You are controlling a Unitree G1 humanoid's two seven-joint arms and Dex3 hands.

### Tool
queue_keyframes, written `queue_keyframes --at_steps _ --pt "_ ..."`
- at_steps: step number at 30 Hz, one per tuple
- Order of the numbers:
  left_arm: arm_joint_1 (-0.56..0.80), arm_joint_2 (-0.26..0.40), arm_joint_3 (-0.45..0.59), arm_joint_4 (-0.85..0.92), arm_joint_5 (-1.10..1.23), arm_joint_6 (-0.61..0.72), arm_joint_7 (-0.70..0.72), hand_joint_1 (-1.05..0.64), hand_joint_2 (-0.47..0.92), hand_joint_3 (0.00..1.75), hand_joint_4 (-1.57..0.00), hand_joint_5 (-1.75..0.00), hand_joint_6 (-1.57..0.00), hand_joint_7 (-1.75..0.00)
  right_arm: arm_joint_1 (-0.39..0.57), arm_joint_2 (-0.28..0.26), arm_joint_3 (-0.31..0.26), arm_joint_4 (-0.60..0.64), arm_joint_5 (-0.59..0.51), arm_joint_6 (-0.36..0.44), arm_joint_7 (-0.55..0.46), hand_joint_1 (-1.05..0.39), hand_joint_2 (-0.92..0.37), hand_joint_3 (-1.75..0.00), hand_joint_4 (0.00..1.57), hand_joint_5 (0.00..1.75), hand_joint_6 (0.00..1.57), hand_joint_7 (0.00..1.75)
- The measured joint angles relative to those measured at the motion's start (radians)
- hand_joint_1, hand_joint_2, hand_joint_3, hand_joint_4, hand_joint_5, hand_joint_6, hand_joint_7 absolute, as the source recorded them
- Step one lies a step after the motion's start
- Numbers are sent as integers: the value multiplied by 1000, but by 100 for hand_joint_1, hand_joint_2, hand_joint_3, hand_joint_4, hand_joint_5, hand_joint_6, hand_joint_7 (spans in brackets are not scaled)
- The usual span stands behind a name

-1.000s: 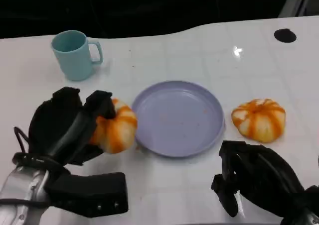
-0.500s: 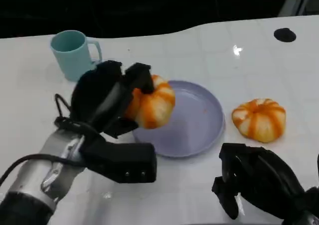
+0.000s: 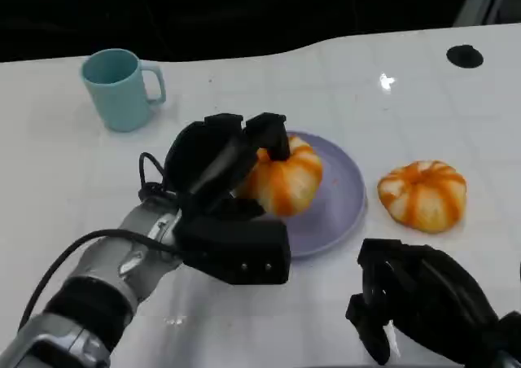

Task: Grasp the bread from the table and place it into the plate.

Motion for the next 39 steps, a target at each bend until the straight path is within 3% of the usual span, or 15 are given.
queue_keyframes --at_steps 2,4,7,11,14,22,28,31,34,37,38,39 --pt "-22 -8 -2 23 -16 12 -49 -30 72 60 -62 -135 -68 -56 2 0 0 0 0 0 0 -92 -92 -36 129 163 110 158" --pt "-35 -10 -2 27 -40 40 -131 -39 87 26 -53 -82 -58 -20 2 0 1 -1 1 0 0 -92 -92 -35 129 163 109 158" --pt "-38 -6 -19 21 -37 83 -205 -54 92 23 -38 -50 -45 -4 3 0 1 -3 1 0 0 -92 -92 -35 129 163 110 158" --pt "-38 15 -47 -14 -9 140 -269 -69 92 31 -22 -37 -31 0 3 0 1 -4 2 0 0 -92 -92 -34 130 163 110 158" --pt "-36 28 -49 -51 -9 164 -308 -76 92 36 -17 -37 -24 0 3 0 1 -4 2 0 1 -92 -92 -34 130 163 109 157" --pt "-20 58 -49 -137 -11 181 -365 -79 92 42 -11 -37 -24 -1 3 1 -1 -4 2 -1 1 -93 -92 -34 130 163 110 157" --pt "29 91 -37 -196 -27 168 -373 -76 92 36 -22 -45 -32 -4 2 2 -1 -3 2 -1 1 -93 -92 -34 130 163 111 157" --pt "71 106 -10 -230 -50 138 -341 -69 92 30 -34 -53 -45 -10 1 2 -1 -3 1 -1 1 -93 -92 -34 130 163 111 157" --pt "135 112 46 -277 -125 59 -287 -63 92 23 -43 -74 -61 -16 1 2 1 -4 0 0 -2 -93 -92 -35 130 163 111 157" --pt "216 100 111 -316 -223 -22 -246 -56 92 21 -50 -107 -72 -27 1 2 2 -6 -3 -2 -4 -93 -92 -37 129 163 111 157" --pt "246 90 133 -331 -266 -49 -242 -54 92 20 -50 -116 -71 -36 1 1 2 -6 -5 -2 -5 -92 -92 -38 129 163 111 157" --pt "275 76 154 -345 -320 -78 -243 -51 92 20 -50 -129 -65 -58 1 1 3 -6 -6 -5 -5 -92 -92 -37 129 163 110 157"
